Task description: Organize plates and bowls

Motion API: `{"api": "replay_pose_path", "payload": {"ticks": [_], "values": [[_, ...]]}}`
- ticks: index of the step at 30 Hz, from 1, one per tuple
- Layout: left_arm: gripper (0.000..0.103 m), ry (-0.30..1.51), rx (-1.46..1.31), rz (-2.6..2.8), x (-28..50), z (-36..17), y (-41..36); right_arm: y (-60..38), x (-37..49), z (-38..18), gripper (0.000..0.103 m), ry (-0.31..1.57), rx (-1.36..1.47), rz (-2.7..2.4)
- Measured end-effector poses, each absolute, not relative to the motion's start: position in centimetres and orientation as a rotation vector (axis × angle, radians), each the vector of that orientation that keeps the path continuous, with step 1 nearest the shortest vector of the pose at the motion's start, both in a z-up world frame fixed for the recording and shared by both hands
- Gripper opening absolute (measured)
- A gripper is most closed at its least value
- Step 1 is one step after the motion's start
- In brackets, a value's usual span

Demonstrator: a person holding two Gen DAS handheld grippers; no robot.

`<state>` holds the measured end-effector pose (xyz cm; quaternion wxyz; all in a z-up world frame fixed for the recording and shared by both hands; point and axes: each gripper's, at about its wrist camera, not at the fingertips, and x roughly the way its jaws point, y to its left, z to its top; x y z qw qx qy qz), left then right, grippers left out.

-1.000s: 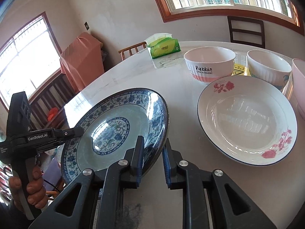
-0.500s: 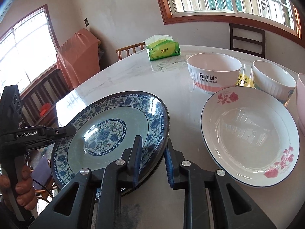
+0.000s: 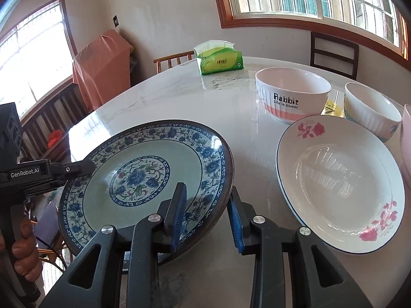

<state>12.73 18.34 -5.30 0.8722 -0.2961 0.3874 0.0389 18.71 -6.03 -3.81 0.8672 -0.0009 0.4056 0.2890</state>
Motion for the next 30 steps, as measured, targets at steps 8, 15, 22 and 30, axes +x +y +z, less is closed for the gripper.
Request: {"api": "replay_pose_path", "payload": {"ticks": [8, 15, 22, 30], "values": [[0.024, 0.804, -0.594, 0.11, 12.7, -5.0, 18.3, -5.1, 19.3, -4.4, 0.036, 0.872, -0.028, 0.606], [0.027, 0.83, -0.545, 0.118, 13.4, -4.6, 18.2, -4.4, 19.1, -4.5, 0.042, 0.846, -0.073, 0.602], [0.034, 0.829, -0.39, 0.229, 13.7, -3.7, 17.3, -4.1, 18.9, -4.6, 0.045, 0.845, -0.093, 0.591], [0.044, 0.787, -0.44, 0.2, 12.7, -2.7, 17.9, -4.5, 18.6, -4.5, 0.046, 0.831, -0.066, 0.595]]}}
